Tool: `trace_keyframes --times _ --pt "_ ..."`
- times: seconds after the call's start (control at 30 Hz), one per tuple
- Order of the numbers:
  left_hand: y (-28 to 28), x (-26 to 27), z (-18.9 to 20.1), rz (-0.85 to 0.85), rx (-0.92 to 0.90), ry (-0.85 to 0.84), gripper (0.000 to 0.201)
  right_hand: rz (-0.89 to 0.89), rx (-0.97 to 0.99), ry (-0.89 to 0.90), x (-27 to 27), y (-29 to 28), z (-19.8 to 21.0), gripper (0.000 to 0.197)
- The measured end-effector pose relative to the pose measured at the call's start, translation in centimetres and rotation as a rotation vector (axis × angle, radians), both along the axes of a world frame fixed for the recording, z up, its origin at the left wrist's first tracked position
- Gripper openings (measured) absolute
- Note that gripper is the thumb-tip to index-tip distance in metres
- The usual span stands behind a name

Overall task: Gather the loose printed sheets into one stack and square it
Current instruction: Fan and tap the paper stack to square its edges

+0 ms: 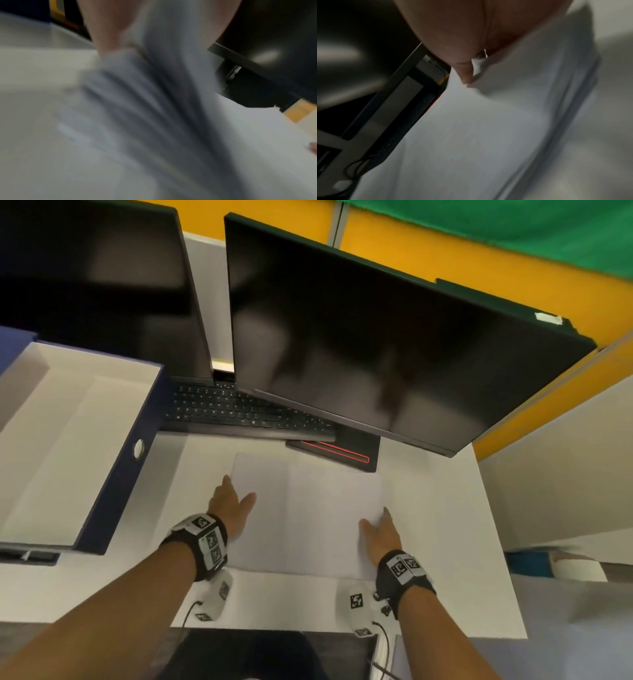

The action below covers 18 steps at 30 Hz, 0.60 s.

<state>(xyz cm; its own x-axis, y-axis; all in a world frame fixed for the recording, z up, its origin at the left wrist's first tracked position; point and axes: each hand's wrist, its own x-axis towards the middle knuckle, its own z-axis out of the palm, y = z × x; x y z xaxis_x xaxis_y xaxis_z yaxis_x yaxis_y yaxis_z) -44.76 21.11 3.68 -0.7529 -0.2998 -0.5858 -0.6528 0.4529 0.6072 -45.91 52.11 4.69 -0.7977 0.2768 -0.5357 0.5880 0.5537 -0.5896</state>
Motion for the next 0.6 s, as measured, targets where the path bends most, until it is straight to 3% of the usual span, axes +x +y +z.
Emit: trace_keyframes --times 0.1,0.23,0.3,0.43,0.5,0.6 --pt "0.1 -0.2 0.6 0.140 0.085 0.069 0.057 -0.059 -0.052 -0.006 0.1 0.0 0.0 0.058" --pt "-0.1 -0.8 3.8 0.188 0.149 0.214 0.022 -0.100 -0.121 0.136 0.0 0.3 3.6 0.028" --pt "0.4 -0.7 6.3 0.233 0.233 0.403 0.019 -0.137 -0.176 0.310 0.1 -0.2 6.7 0.023" --pt "0.3 0.0 9.1 0.164 0.265 0.691 0.037 -0.186 -0.279 0.574 0.7 -0.5 9.9 0.032" --pt "0.4 0.5 8.8 0.135 0.204 0.610 0.040 -0.156 -0.222 0.563 1.1 -0.8 8.8 0.038" --pt "1.5 1.1 7.6 0.125 0.093 0.405 0.038 -0.181 -0.191 0.390 1.6 -1.2 5.9 0.041"
